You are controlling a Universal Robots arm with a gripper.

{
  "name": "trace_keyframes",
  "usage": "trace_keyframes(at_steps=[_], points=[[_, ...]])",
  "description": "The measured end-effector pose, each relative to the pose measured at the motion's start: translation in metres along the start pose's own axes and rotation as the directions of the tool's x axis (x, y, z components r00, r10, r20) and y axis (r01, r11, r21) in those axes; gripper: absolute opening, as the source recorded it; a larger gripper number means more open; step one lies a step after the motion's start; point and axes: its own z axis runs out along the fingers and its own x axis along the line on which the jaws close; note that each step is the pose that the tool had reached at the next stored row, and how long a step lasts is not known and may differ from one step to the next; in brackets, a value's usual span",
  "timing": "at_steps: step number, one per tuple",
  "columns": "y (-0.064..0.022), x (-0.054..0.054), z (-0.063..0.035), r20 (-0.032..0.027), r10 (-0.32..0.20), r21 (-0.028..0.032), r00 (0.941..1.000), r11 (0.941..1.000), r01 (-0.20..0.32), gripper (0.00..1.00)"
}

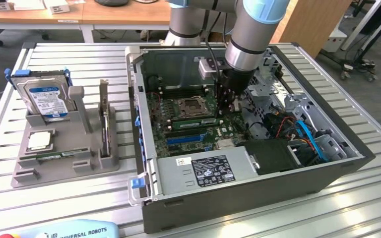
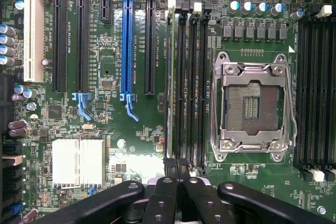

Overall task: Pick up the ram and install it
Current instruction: 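Press down the ram until it locks into place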

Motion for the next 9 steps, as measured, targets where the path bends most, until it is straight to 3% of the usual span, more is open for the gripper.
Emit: trace_keyframes(at_steps=[9], points=[[0.0, 0.0, 0.0005, 0.0001, 0.0, 0.0, 1.0, 1.0, 0.0, 0.1]])
